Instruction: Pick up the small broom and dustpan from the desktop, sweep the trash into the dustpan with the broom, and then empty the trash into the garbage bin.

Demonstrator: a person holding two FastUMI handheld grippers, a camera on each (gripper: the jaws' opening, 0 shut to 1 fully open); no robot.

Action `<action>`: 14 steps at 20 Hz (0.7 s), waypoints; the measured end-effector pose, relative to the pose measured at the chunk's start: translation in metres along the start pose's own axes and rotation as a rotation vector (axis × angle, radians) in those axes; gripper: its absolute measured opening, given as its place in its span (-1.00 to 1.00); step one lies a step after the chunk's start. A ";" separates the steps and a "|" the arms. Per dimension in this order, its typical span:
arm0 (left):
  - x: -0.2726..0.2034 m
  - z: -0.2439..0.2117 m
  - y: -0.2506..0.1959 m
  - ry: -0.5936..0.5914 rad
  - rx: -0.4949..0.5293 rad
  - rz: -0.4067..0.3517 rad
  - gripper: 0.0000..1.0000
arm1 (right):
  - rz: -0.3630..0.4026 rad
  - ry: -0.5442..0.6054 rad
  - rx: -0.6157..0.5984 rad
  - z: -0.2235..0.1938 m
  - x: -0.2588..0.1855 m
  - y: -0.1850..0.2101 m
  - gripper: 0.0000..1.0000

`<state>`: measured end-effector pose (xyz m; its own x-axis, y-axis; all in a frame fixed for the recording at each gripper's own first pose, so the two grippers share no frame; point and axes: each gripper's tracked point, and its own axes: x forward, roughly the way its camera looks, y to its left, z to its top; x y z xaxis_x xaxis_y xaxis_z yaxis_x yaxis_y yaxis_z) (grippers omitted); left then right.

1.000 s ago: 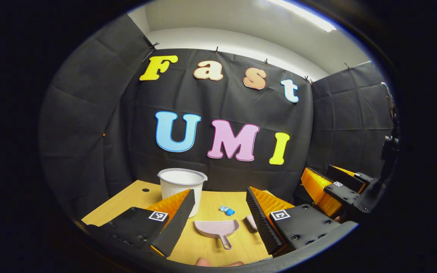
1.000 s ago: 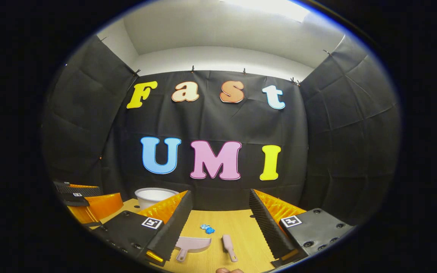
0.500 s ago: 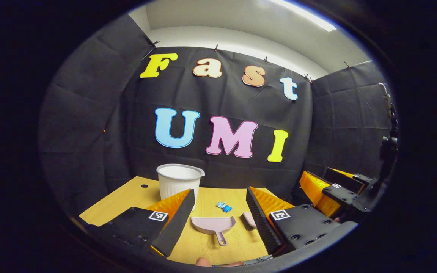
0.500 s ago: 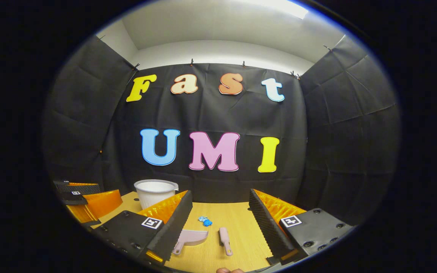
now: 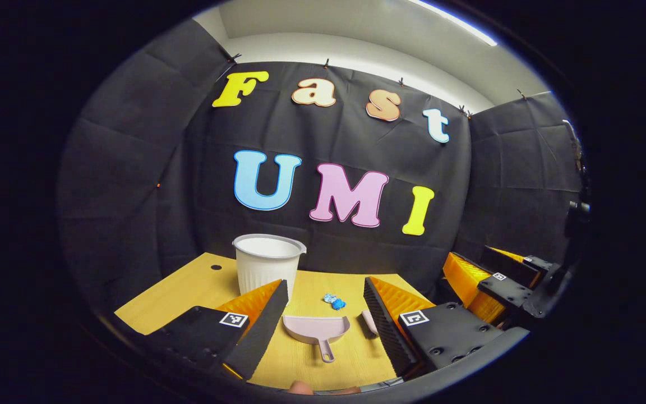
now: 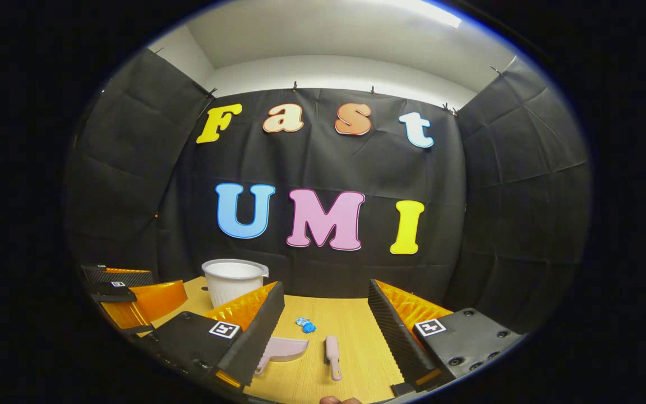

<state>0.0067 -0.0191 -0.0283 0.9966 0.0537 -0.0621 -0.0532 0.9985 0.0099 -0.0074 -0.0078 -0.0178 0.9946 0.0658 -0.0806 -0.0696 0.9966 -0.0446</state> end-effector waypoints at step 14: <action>0.092 -0.034 0.000 0.217 -0.067 0.026 0.62 | 0.014 -0.015 -0.006 -0.001 0.076 -0.017 0.94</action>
<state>0.0959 -0.0144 -0.0676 0.9584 0.0729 -0.2759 -0.0903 0.9946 -0.0511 0.0690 -0.0199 -0.0242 0.9946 0.0805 -0.0661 -0.0839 0.9952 -0.0495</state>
